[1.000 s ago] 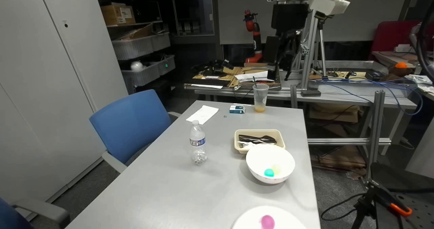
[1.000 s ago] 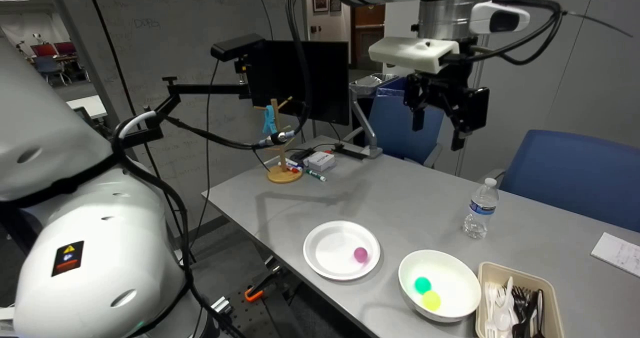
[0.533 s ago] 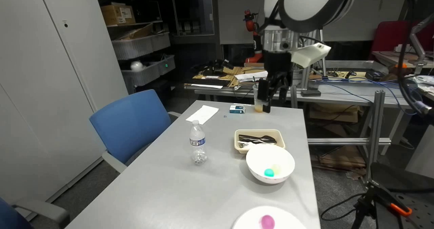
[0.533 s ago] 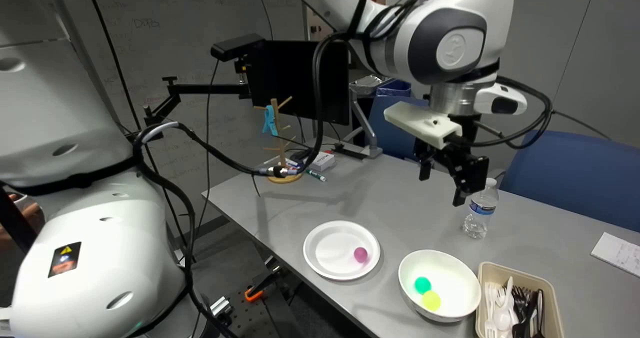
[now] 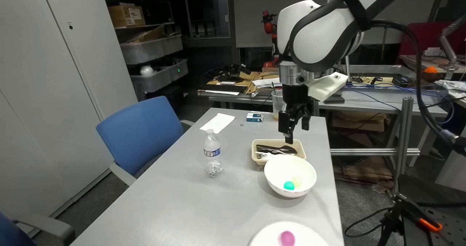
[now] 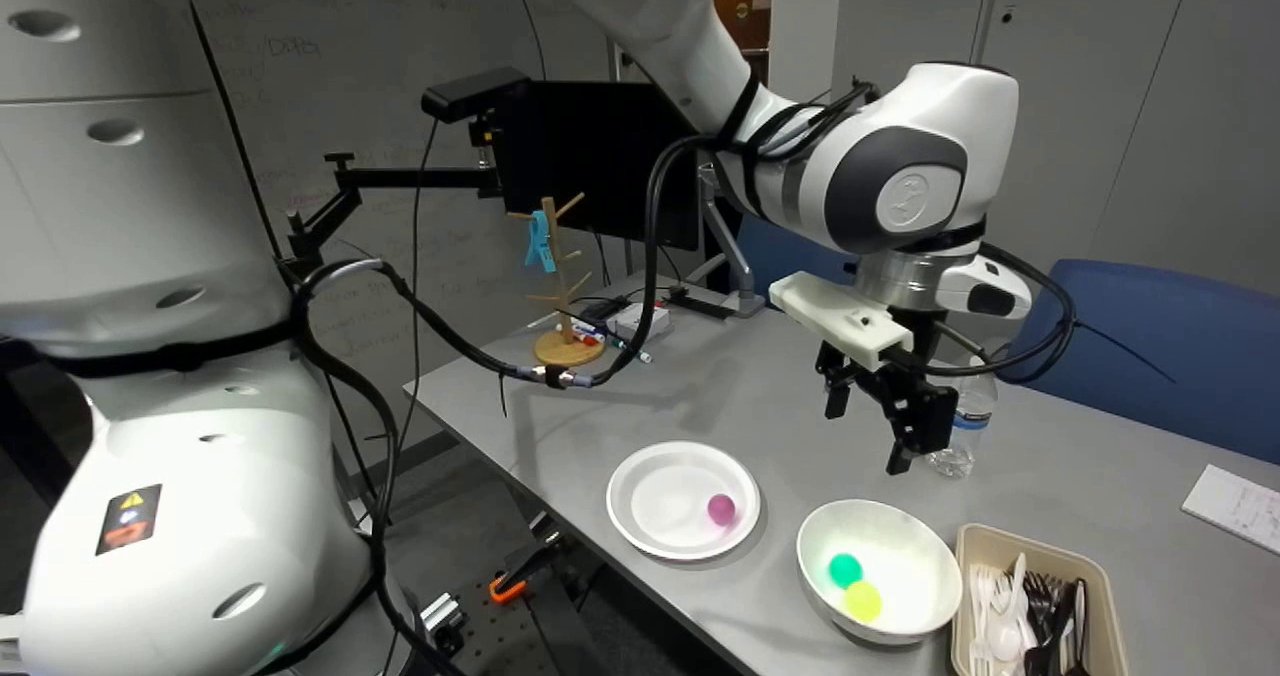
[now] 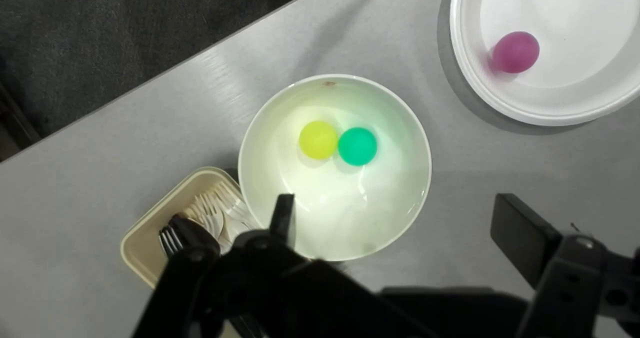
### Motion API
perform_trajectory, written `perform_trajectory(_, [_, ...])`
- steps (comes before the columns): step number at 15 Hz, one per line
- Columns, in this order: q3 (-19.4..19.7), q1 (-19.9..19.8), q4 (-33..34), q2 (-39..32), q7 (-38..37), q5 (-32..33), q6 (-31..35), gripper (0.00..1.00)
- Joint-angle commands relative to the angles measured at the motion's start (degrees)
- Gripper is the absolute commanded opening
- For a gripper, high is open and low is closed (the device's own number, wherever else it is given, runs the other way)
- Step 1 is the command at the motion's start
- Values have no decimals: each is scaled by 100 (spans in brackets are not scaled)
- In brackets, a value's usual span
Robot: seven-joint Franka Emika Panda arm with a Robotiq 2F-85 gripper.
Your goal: Put the green ball on the plate
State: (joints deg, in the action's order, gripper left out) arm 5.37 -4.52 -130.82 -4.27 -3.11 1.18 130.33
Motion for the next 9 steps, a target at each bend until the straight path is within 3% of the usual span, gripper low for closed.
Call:
perform_trajectory(1, [-11,-12,11,1,1,1,-14,100])
perform_trajectory(9, [-51,-39,151,-753,590,-6,386,100])
